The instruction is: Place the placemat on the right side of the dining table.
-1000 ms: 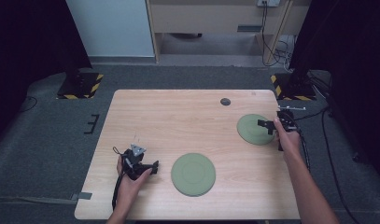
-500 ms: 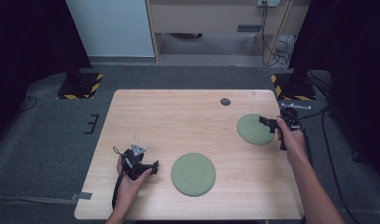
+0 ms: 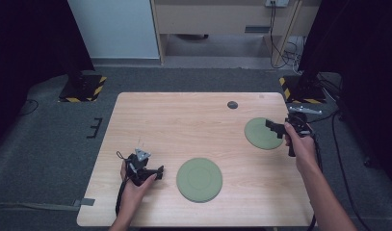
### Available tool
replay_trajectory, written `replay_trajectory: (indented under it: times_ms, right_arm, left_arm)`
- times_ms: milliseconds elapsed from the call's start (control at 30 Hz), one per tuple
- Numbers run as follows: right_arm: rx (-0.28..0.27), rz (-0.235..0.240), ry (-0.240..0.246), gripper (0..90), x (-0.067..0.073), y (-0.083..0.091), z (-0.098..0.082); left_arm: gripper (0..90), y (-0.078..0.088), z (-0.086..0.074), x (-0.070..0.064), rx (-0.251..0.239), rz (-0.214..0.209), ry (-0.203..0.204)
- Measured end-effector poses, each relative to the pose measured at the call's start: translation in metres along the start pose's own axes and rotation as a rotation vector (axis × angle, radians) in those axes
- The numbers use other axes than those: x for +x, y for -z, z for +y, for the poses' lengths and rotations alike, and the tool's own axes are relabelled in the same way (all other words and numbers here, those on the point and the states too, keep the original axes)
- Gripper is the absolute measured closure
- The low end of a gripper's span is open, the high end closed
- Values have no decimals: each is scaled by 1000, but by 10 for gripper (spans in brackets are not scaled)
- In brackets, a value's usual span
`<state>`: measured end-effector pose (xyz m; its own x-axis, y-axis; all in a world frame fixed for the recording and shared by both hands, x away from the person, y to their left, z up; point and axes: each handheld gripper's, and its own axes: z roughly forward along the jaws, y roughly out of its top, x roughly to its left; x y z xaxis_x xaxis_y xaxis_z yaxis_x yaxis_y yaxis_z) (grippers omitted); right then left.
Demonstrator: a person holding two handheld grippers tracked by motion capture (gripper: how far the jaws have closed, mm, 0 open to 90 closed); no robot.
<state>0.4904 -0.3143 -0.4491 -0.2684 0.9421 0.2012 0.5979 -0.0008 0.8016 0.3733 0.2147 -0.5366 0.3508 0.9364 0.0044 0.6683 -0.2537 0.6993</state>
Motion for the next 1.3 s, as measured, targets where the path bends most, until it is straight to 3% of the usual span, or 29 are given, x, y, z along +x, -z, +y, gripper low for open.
replay_trajectory:
  times_ms: [700, 900, 1300]
  right_arm:
    - [0, 6, 83, 66, 20, 16, -20]
    - [24, 4, 137, 66, 32, 12, -28]
    - [58, 22, 185, 69, 56, -1, -40]
  left_arm:
    - [3, 0, 0, 0, 0, 0, 1]
    - [3, 0, 0, 0, 0, 0, 1]
    - [3, 0, 0, 0, 0, 0, 1]
